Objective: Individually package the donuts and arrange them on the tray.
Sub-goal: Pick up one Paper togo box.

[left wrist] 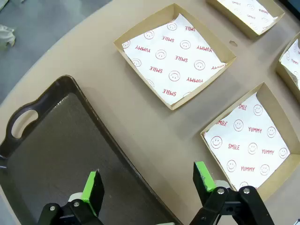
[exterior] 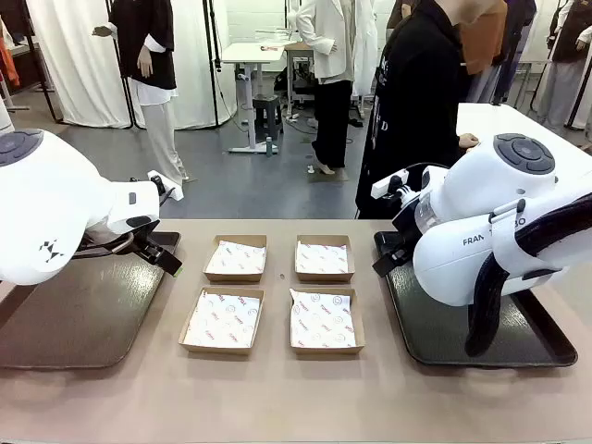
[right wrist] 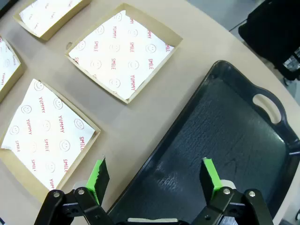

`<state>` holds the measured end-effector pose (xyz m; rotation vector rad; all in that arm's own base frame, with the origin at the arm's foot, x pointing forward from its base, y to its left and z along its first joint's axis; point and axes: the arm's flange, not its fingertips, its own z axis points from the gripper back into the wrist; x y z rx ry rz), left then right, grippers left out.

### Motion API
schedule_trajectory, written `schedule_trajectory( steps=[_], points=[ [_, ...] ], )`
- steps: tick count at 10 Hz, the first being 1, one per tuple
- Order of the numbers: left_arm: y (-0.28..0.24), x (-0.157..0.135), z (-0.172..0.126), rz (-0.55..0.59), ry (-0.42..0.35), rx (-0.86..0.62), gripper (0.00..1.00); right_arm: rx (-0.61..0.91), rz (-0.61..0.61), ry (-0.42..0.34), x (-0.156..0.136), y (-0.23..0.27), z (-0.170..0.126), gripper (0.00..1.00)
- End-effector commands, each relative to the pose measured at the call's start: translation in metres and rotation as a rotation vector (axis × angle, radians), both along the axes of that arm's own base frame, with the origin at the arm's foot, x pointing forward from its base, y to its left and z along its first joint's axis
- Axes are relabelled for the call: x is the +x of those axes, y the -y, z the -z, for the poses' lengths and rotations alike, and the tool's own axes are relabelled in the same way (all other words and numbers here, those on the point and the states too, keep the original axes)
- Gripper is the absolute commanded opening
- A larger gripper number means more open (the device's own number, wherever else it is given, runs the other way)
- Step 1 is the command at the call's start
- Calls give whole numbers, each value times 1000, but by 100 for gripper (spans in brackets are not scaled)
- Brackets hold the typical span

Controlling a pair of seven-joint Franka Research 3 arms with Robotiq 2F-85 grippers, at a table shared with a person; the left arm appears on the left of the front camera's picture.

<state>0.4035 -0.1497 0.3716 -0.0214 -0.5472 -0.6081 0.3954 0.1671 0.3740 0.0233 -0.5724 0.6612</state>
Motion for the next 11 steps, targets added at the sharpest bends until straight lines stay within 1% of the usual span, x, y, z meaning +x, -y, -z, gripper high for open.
schedule_trajectory(
  steps=[1, 11],
  points=[
    [0, 0, 0, 0, 0, 0, 100, 0, 0, 0, 0, 0, 0, 100],
    [0, 0, 0, 0, 0, 0, 100, 0, 0, 0, 0, 0, 0, 100]
  ],
)
